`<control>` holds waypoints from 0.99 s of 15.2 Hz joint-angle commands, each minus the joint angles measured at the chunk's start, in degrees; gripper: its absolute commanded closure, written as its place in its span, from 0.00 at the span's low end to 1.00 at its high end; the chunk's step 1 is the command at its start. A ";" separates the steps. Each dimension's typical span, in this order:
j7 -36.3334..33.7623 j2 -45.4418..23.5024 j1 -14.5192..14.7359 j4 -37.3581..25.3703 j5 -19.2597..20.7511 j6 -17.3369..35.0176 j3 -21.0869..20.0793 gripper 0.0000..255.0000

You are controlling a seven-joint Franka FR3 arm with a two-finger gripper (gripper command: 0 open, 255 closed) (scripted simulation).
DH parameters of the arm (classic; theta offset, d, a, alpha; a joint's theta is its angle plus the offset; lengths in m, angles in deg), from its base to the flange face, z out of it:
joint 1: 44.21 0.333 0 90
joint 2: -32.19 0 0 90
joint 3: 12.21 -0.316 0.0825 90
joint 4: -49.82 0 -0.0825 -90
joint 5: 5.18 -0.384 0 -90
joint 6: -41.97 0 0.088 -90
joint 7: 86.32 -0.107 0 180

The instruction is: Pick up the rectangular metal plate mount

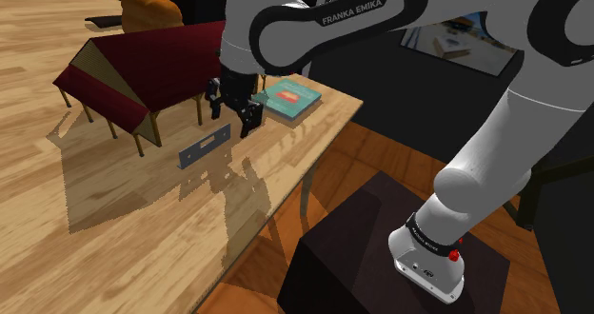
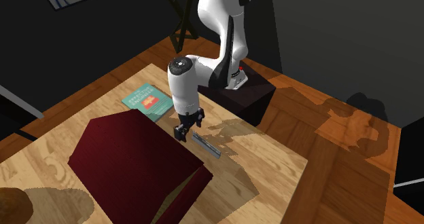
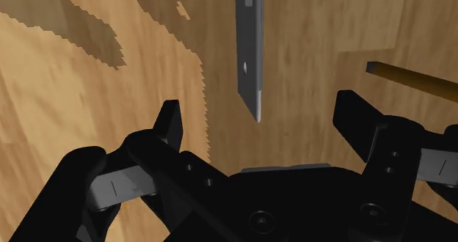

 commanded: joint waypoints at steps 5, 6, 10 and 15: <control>-1.36 -2.08 0.66 1.31 2.11 2.67 0.45 1.00; -1.37 -2.07 0.67 1.29 2.11 2.63 0.44 1.00; -1.48 -2.16 0.73 1.34 2.21 2.75 0.45 1.00; -0.93 -1.47 0.40 1.01 1.49 1.98 0.29 1.00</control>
